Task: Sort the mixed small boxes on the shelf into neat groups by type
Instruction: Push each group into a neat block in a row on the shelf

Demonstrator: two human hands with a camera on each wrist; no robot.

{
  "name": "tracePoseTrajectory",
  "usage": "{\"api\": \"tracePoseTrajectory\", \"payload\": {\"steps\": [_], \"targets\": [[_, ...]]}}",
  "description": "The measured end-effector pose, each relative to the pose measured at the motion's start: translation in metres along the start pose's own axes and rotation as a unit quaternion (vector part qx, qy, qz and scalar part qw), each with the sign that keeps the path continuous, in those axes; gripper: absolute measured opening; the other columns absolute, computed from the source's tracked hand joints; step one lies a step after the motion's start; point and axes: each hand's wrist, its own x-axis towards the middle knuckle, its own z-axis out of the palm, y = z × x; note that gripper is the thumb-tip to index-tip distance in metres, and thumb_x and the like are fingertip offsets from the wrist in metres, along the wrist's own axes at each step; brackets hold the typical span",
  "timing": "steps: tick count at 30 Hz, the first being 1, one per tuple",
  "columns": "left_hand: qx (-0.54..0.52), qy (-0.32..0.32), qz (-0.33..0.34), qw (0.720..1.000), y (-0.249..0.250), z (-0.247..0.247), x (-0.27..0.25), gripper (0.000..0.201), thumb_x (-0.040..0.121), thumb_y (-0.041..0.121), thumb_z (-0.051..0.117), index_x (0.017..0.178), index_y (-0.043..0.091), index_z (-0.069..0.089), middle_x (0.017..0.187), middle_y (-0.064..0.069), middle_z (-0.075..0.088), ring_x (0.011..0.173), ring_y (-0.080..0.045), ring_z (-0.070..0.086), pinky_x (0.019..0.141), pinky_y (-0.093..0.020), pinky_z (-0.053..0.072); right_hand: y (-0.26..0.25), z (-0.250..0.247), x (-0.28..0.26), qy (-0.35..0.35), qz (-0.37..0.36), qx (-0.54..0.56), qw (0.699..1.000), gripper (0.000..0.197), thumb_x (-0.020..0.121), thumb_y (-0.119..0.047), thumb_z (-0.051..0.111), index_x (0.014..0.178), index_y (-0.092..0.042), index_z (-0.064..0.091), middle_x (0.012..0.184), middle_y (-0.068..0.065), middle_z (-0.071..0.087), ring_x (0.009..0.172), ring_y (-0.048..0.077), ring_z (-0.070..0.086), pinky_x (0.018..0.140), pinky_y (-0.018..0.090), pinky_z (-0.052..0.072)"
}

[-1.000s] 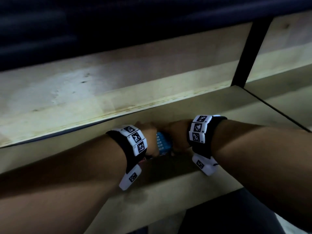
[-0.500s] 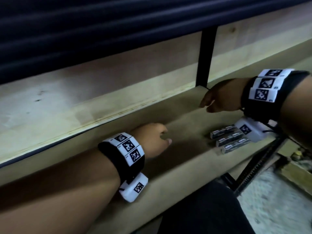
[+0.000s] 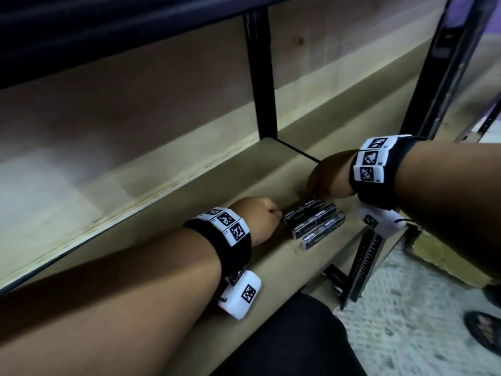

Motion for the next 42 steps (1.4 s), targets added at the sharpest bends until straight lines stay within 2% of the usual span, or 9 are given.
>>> {"api": "tracePoseTrajectory", "payload": {"steps": [5, 13, 17, 20, 22, 25, 28, 34, 42], "targets": [[0.021, -0.028, 0.002, 0.999, 0.015, 0.005, 0.013, 0.029, 0.095, 0.038, 0.049, 0.115, 0.031, 0.068, 0.116, 0.006, 0.069, 0.105, -0.019, 0.062, 0.085, -0.023, 0.044, 0.003, 0.007, 0.004, 0.013, -0.017, -0.005, 1.000, 0.033, 0.102, -0.025, 0.050, 0.132, -0.020, 0.062, 0.131, 0.002, 0.062, 0.116, 0.023, 0.060, 0.097, 0.032, 0.047], [-0.005, -0.050, -0.007, 0.999, 0.025, 0.010, 0.017, 0.032, 0.092, 0.025, 0.050, 0.117, 0.030, 0.070, 0.111, 0.004, 0.072, 0.101, -0.018, 0.065, 0.088, -0.024, 0.048, 0.006, 0.016, 0.017, -0.016, -0.024, -0.056, 0.998, 0.036, 0.106, -0.016, 0.041, 0.139, -0.008, 0.053, 0.141, 0.007, 0.054, 0.127, 0.023, 0.053, 0.098, 0.028, 0.040], [-0.024, -0.037, -0.012, 0.999, 0.027, 0.016, 0.011, 0.032, 0.088, 0.028, 0.054, 0.114, 0.036, 0.071, 0.109, 0.012, 0.072, 0.094, -0.011, 0.064, 0.077, -0.020, 0.043, 0.004, 0.014, 0.012, -0.017, -0.053, -0.066, 0.996, 0.037, 0.104, -0.023, 0.045, 0.139, -0.019, 0.055, 0.138, 0.001, 0.058, 0.120, 0.022, 0.057, 0.090, 0.024, 0.041], [-0.045, -0.029, -0.016, 0.998, 0.029, 0.023, 0.008, 0.030, 0.086, 0.029, 0.058, 0.112, 0.037, 0.072, 0.107, 0.013, 0.073, 0.094, -0.011, 0.066, 0.072, -0.019, 0.043, 0.002, 0.018, 0.013, -0.045, -0.045, -0.044, 0.997, 0.041, 0.103, -0.027, 0.046, 0.144, -0.024, 0.050, 0.142, 0.000, 0.054, 0.124, 0.023, 0.055, 0.100, 0.028, 0.043], [-0.046, -0.033, -0.014, 0.998, 0.032, 0.026, 0.006, 0.027, 0.088, 0.034, 0.059, 0.112, 0.036, 0.072, 0.105, 0.013, 0.073, 0.096, -0.012, 0.067, 0.073, -0.019, 0.044, 0.008, 0.024, 0.008, -0.027, -0.009, 0.029, 0.999, 0.038, 0.101, -0.026, 0.052, 0.139, -0.023, 0.056, 0.137, 0.003, 0.059, 0.119, 0.023, 0.059, 0.093, 0.030, 0.048], [-0.031, -0.045, -0.008, 0.998, 0.037, 0.028, 0.001, 0.036, 0.081, 0.058, 0.056, 0.098, 0.030, 0.070, 0.084, 0.013, 0.072, 0.080, -0.012, 0.067, 0.063, -0.021, 0.044, 0.017, 0.033, -0.003, 0.050, 0.008, 0.135, 0.990, 0.030, 0.090, -0.030, 0.065, 0.118, -0.023, 0.071, 0.112, 0.003, 0.071, 0.087, 0.021, 0.065, 0.067, 0.026, 0.048], [0.041, -0.036, 0.010, 0.998, 0.045, 0.031, -0.004, 0.062, 0.058, 0.078, 0.057, 0.092, 0.027, 0.066, 0.073, 0.010, 0.068, 0.067, -0.011, 0.065, 0.060, -0.024, 0.048, 0.018, 0.036, -0.011, 0.005, -0.047, 0.125, 0.991, 0.027, 0.079, -0.041, 0.070, 0.106, -0.038, 0.067, 0.099, -0.011, 0.070, 0.083, 0.011, 0.061, 0.071, 0.027, 0.046], [0.088, -0.004, 0.040, 0.995, 0.052, 0.030, -0.010, 0.041, 0.071, 0.057, 0.072, 0.098, 0.027, 0.065, 0.075, 0.007, 0.058, 0.075, -0.019, 0.062, 0.057, -0.026, 0.037, 0.012, 0.047, -0.019, 0.054, -0.084, 0.065, 0.993, 0.023, 0.076, -0.033, 0.071, 0.097, -0.037, 0.063, 0.078, -0.015, 0.064, 0.077, 0.008, 0.059, 0.071, 0.023, 0.042], [0.078, -0.007, 0.037, 0.996, 0.046, 0.025, -0.027, 0.035, 0.075, 0.045, 0.075, 0.099, 0.021, 0.069, 0.086, 0.002, 0.070, 0.079, -0.019, 0.066, 0.064, -0.026, 0.046, -0.006, 0.056, -0.016, 0.083, -0.097, 0.060, 0.990, 0.016, 0.074, -0.035, 0.069, 0.090, -0.036, 0.065, 0.075, -0.011, 0.066, 0.068, 0.008, 0.059, 0.065, 0.024, 0.044]]}}
